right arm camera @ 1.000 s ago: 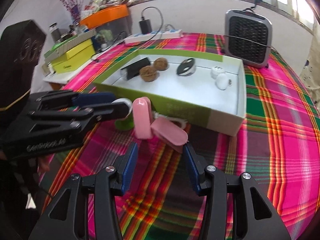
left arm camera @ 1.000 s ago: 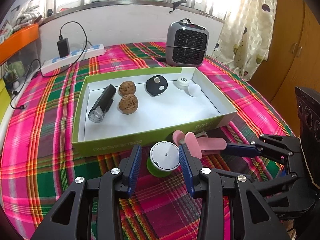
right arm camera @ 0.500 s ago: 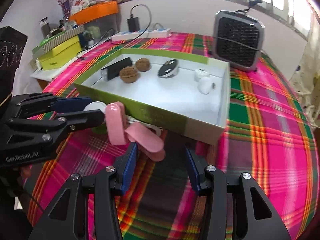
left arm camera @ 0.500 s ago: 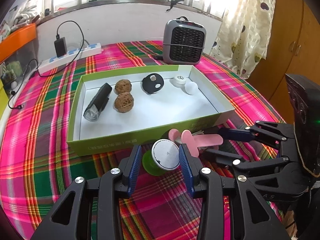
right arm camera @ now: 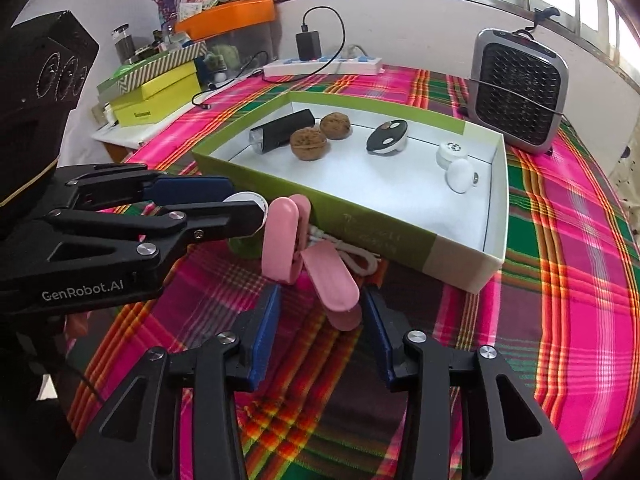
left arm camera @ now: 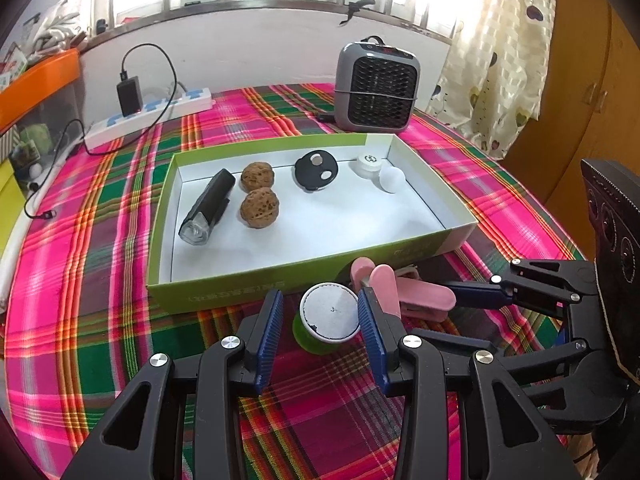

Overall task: Organize objects
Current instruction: 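Grasp the pink clip with the right tool while the left tool approaches the white-lidded container, then close the left tool on the white-lidded green container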

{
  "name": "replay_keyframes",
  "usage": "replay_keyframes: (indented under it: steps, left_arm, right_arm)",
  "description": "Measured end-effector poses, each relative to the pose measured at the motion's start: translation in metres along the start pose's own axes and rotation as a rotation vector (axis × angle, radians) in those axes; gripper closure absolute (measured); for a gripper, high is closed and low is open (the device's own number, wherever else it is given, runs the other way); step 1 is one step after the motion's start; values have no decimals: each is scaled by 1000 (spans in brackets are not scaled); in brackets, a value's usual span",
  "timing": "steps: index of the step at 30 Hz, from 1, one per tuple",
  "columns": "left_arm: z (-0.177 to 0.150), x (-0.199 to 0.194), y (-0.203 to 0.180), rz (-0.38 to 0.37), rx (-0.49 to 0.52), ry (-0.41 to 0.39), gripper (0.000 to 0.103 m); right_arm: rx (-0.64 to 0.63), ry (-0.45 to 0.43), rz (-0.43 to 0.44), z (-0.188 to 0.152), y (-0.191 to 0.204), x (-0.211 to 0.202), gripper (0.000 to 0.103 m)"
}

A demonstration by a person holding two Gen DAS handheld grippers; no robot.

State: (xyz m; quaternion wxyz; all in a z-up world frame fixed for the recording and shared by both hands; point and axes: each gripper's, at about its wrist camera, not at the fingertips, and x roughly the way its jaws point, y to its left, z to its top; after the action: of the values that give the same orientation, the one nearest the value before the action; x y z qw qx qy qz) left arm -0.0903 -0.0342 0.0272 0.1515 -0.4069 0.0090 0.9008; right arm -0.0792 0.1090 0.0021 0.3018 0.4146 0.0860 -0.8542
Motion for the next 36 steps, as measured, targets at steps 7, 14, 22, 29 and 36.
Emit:
replay_keyframes:
  steps: [7, 14, 22, 29, 36]
  left_arm:
    - [-1, 0, 1, 10, 1, 1, 66]
    - [1, 1, 2, 21, 2, 4, 66]
    - [3, 3, -3, 39, 22, 8, 66]
    - [3, 3, -6, 37, 27, 10, 66]
    - [2, 6, -7, 55, 32, 20, 66]
  right_arm:
    - [14, 8, -20, 3, -4, 4, 69]
    - [-12, 18, -43, 6, -1, 7, 77]
    - [-44, 20, -59, 8, 5, 11, 84]
    - [-11, -1, -82, 7, 0, 7, 84]
    - [18, -12, -88, 3, -4, 1, 84]
